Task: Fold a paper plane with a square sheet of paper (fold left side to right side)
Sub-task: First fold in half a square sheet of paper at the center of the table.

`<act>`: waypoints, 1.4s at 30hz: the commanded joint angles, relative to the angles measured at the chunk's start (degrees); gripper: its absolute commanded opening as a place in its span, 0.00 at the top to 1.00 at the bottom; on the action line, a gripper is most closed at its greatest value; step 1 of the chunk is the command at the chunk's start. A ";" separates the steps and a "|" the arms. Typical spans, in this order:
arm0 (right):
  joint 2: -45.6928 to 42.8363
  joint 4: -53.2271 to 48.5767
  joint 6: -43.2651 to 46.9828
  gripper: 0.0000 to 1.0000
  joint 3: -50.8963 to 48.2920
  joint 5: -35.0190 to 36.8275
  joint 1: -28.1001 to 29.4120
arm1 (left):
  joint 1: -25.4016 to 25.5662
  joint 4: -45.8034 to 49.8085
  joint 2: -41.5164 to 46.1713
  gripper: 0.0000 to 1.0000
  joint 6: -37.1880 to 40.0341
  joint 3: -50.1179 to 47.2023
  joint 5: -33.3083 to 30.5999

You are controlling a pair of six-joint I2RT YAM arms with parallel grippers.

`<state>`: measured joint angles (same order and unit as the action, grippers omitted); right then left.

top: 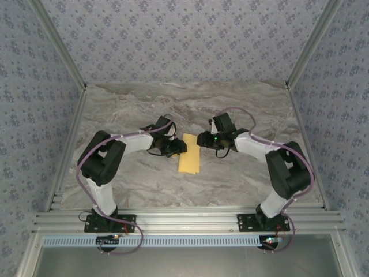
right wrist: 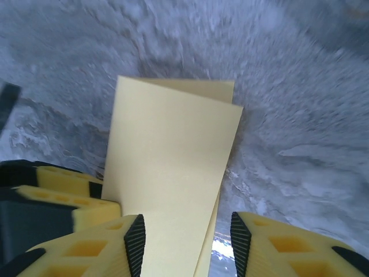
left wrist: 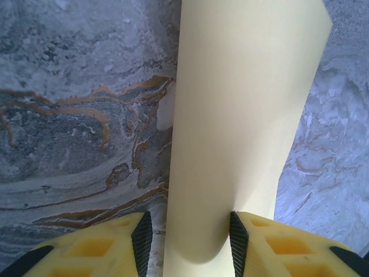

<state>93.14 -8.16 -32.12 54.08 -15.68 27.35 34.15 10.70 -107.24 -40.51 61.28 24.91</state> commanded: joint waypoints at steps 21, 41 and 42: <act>-6.92 -7.57 3.60 0.48 -3.53 5.49 -0.94 | 0.84 6.72 -4.98 0.53 -3.10 3.68 -4.52; -7.97 -5.17 1.65 0.43 -4.82 2.70 -0.90 | 1.29 7.41 -7.63 0.52 -4.61 4.24 -4.85; -7.92 -5.07 1.63 0.43 -4.95 2.74 -0.88 | 1.33 7.48 -7.67 0.52 -4.62 4.19 -4.91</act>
<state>86.50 -13.43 -29.54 50.11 -12.10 26.61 34.61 16.84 -110.04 -44.69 66.35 23.53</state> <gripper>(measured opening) 0.573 0.478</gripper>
